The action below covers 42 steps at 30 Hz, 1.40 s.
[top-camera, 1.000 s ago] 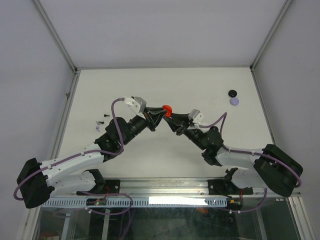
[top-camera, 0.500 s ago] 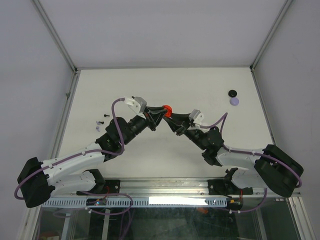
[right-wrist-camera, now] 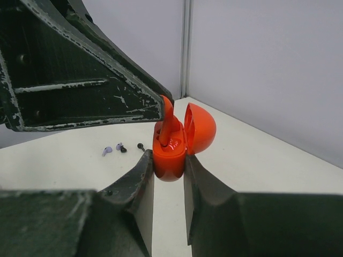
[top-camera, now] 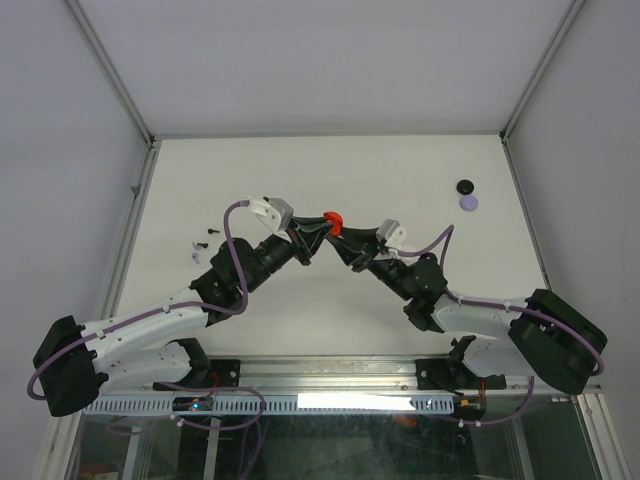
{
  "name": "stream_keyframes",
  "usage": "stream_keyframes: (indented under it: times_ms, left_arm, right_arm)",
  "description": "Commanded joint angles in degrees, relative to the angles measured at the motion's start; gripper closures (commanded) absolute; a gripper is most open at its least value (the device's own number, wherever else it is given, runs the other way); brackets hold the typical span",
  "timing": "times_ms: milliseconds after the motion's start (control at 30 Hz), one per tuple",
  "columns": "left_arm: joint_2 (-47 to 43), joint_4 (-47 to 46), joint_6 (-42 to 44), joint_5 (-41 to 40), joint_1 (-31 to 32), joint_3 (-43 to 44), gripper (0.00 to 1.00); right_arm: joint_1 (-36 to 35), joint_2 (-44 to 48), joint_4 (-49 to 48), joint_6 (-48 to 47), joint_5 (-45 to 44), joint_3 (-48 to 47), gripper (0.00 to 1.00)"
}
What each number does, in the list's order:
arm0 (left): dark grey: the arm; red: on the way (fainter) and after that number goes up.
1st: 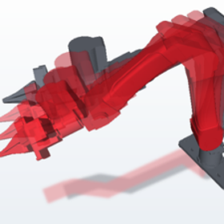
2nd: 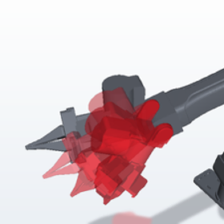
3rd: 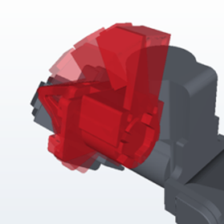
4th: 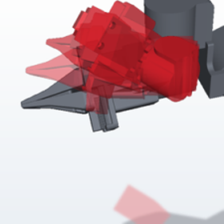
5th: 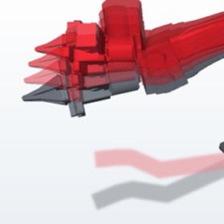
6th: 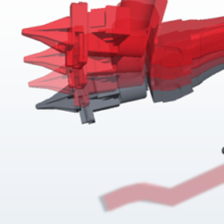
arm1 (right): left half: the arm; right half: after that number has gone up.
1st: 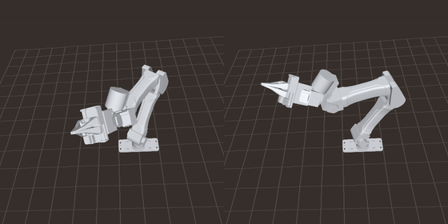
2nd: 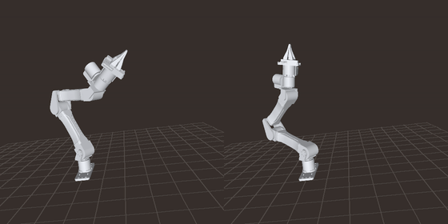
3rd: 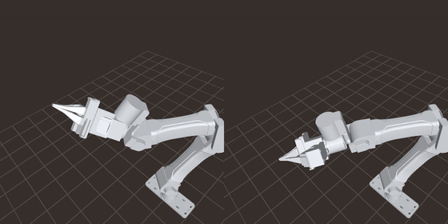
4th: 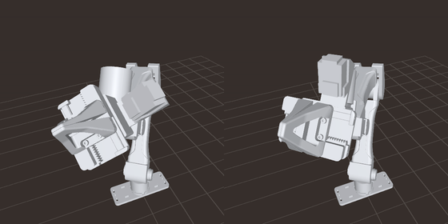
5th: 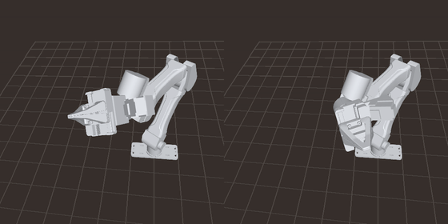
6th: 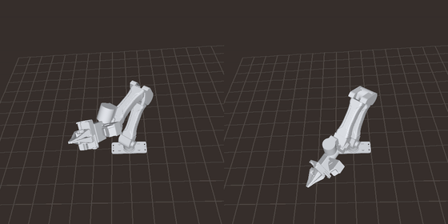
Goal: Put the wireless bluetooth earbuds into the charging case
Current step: Place the earbud in the charging case.
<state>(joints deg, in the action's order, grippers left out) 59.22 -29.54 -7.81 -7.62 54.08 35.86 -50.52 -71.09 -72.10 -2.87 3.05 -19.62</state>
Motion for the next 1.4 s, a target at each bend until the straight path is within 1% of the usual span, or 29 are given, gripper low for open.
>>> stream_keyframes:
  times_ms: [0,100,267,600,700,833,933,1100,1167,1367]
  left_arm:
    - [-1.18,2.19,2.36,-2.42,1.05,-0.44,0.87]
    - [-1.13,2.9,3.84,-4.11,1.73,-0.44,0.86]
    - [-0.59,4.1,4.64,-4.46,2.78,0.66,0.82]
    - [0.99,7.15,5.97,-7.93,5.59,3.04,0.8]
    - [1.64,8.93,5.52,-8.51,6.18,4.78,0.73]
    - [1.95,12.33,0.96,-8.3,6.36,8.08,0.64]
    - [2.05,17.06,-3.2,-7.8,6.36,11.42,0.53]
    - [2.23,25.49,-8.39,-6.08,6.33,16.9,0.4]
    - [2.19,28.61,-9.9,-6.57,6.3,18.7,0.35]
    - [1.57,37.05,-11.48,-11.8,6.14,22.52,0.35]
  right_arm:
    - [-0.28,1.3,-5.2,-0.02,-1.08,-0.96,1.0]
    - [-0.28,1.17,-5.99,0.06,-1.29,-0.6,1.0]
    - [-0.28,1.0,-5.94,-0.02,-1.37,-0.55,1.0]
    - [-0.23,-0.01,-6.57,-0.2,-1.51,-0.23,1.0]
    - [-0.25,-0.42,-6.56,-0.28,-1.55,-0.24,1.0]
    - [-0.28,-1.22,-6.7,-0.46,-2.01,-0.09,1.0]
    - [-0.28,-1.66,-7.04,-0.55,-2.48,0.22,1.0]
    - [-0.28,-1.88,-7.09,-0.69,-2.76,0.46,1.0]
    - [-0.28,-1.75,-7.09,-0.81,-2.79,0.5,1.0]
    - [-0.28,-1.16,-6.41,-0.91,-2.87,0.68,1.0]
